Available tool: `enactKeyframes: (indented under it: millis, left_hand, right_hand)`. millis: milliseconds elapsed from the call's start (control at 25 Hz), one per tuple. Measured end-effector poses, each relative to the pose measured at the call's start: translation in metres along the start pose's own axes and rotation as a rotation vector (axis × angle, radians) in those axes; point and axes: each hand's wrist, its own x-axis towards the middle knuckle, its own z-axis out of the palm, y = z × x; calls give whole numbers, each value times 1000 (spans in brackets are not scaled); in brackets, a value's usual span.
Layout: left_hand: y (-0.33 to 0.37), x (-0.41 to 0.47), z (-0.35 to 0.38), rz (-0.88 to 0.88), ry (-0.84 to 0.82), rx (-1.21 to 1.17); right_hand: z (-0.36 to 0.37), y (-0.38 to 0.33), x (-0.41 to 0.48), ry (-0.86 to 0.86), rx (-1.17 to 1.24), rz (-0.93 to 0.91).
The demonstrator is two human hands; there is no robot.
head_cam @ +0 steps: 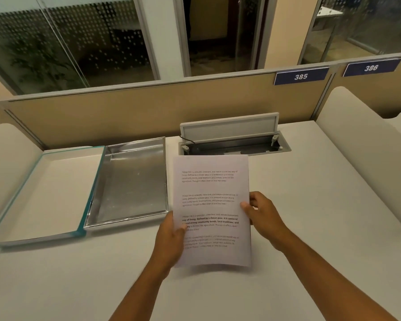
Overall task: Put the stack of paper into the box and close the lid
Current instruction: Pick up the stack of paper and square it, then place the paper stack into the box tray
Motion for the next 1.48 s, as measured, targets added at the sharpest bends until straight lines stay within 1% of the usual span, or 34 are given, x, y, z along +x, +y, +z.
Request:
enactKeyframes:
  millis: [80, 160, 240, 320, 520, 640, 800, 880, 960, 1040, 1160, 1360, 1480]
  left_hand:
    - [-7, -7, -16, 107, 86, -12]
    - [-16, -11, -29, 155, 154, -9]
    - [-26, -14, -39, 144, 200, 2]
    - [-37, -16, -48, 113, 217, -15]
    - [-58, -23, -62, 118, 211, -51]
    - [-49, -29, -67, 160, 195, -105]
    - [-13, -32, -81, 290, 208, -251]
    - [2, -31, -84, 358, 217, -274]
    - [8, -32, -82, 388, 233, -282]
    - [3, -33, -78, 385, 246, -267]
    - [-18, -34, -75, 342, 211, -203]
    - [-65, -36, -72, 335, 147, 81]
    - [-78, -35, -72, 344, 149, 127]
  right_hand:
    - [23, -6, -11, 47, -61, -114]
    - [43, -12, -23, 67, -74, -204]
    - [60, -18, -34, 71, -42, -261]
    - [73, -20, -44, 78, -25, -281]
    - [95, -15, -62, 89, -48, -301]
    - [98, -18, -70, 114, -41, -305]
    - [101, -40, -85, 169, -4, -357]
    - [103, -50, -90, 179, -1, -403]
    - [105, -54, -92, 190, -13, -424]
    - [108, -49, -94, 202, -22, -424]
    - [113, -26, -93, 214, -82, -392]
    - [120, 12, -89, 220, -170, -321]
    - [121, 16, -84, 233, -193, -331]
